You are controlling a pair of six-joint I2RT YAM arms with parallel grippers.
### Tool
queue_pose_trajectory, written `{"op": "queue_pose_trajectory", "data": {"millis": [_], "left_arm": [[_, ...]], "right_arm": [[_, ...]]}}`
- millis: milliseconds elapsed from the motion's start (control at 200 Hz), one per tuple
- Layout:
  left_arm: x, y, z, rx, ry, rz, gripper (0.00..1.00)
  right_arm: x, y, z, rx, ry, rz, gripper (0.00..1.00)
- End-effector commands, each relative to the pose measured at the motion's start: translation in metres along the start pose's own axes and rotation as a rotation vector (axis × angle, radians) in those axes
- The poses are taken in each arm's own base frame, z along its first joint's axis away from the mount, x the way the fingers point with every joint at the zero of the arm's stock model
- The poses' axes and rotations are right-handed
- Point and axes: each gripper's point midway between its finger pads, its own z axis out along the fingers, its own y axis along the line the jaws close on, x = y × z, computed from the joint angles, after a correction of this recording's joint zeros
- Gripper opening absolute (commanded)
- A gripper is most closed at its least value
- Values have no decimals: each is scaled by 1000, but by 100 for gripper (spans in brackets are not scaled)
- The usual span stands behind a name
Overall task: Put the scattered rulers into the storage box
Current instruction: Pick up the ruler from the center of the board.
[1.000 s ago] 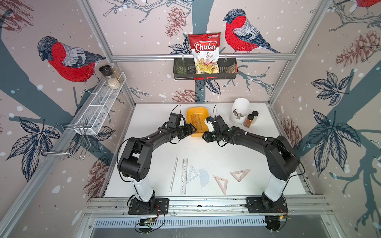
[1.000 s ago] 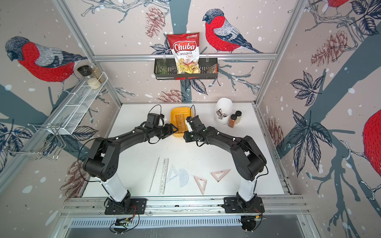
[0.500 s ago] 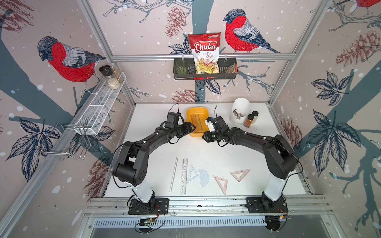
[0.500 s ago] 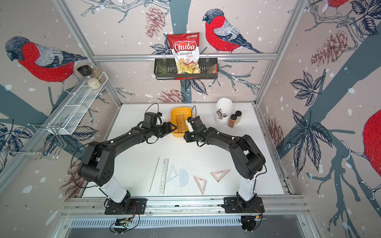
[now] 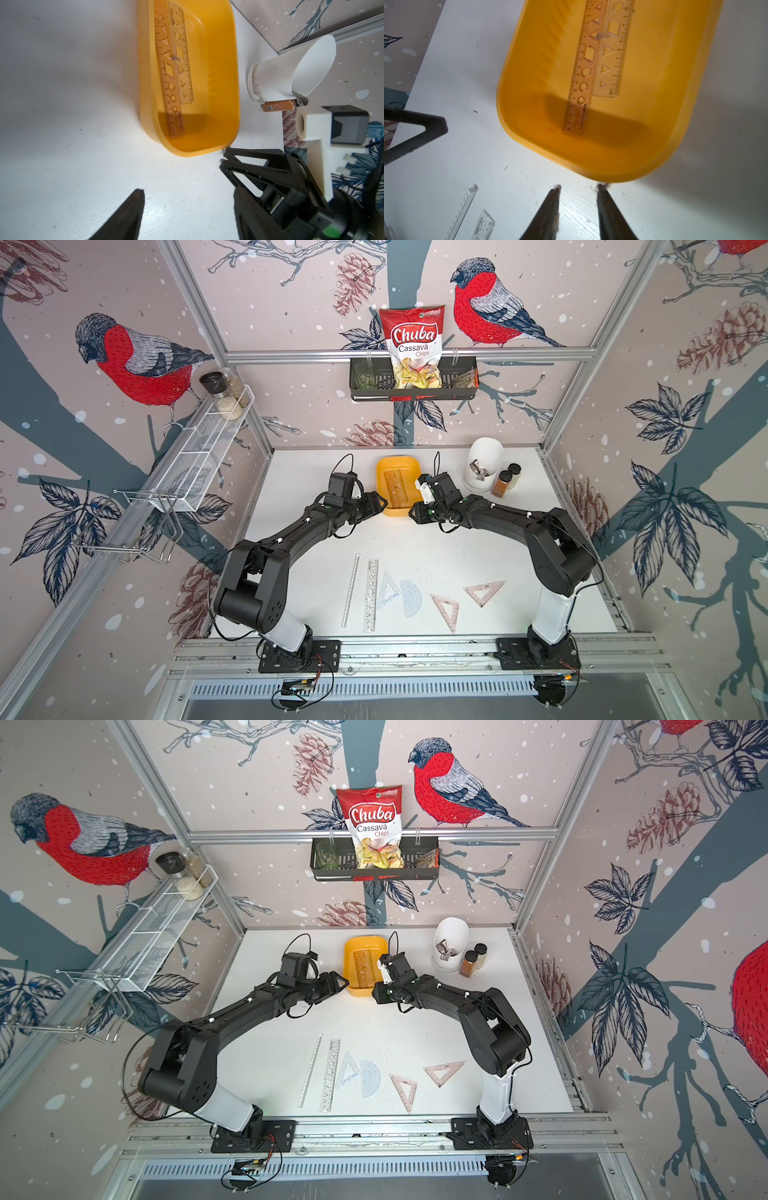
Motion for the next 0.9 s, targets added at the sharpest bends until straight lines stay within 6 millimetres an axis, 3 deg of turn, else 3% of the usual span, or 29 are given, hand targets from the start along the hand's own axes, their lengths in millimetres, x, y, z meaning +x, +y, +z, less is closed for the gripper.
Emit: {"op": "queue_pose_trajectory", "data": {"millis": [0,255,405,515,891], "left_arm": [[0,3,-3,-9,-12,18,72],[6,7,-8,-14,-14,21,72],[13,10,-14,-28,-14,30,72],[24,15,-20,-62,-16,44,74],[67,34,-42,-85,-32,76,86]], "right_arm": [[-10,-1,1,8,-24,-17,37],[-20,-7,-1,37,-33,-29,38],[-6,8,-10,60,-14,-56,40],[24,24,-22,90,17,-66,44],[170,76,-54,159,156,-80,66]]}}
